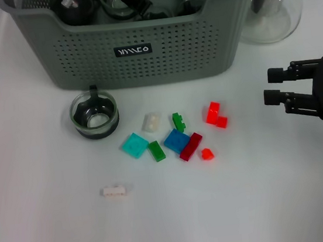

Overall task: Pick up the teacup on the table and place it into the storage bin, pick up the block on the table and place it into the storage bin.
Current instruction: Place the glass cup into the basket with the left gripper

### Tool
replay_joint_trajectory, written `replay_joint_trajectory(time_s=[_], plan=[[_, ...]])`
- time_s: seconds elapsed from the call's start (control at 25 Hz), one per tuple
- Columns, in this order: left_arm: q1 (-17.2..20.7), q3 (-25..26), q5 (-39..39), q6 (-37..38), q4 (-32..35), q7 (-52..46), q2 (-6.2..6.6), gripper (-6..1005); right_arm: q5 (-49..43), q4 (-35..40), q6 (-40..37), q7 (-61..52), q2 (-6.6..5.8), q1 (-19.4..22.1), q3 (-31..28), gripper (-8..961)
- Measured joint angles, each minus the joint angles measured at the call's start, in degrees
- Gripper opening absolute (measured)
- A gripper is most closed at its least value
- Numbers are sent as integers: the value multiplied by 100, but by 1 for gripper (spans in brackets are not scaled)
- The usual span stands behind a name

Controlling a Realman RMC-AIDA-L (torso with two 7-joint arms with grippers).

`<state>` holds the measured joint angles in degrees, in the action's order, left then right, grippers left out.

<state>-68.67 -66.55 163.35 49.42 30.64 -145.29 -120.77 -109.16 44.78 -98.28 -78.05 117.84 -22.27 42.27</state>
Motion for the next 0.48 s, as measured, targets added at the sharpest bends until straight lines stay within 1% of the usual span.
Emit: replay_joint_trajectory(time_s=[0.28,0.32,0.36,0.44,0.48], plan=[[78,50,11,-109,111,1,-35,160,0,-13,-5,-14,-12,-26,0,489],[147,98,-18,-97,256,1,-55,175,0,-13,-6,-31,-17,-27,0,489],[232,170,-63,-88,453,4,-77,222,1,-13,-9,-53,-24,-27,0,489],[621,446,-383,-6,1225,83,-188,316,1,-13,-17,-78,-32,-29,0,489],[873,590,-634,55,1710,166,-247,363,1,-13,-17,-79,-33,-29,0,488]])
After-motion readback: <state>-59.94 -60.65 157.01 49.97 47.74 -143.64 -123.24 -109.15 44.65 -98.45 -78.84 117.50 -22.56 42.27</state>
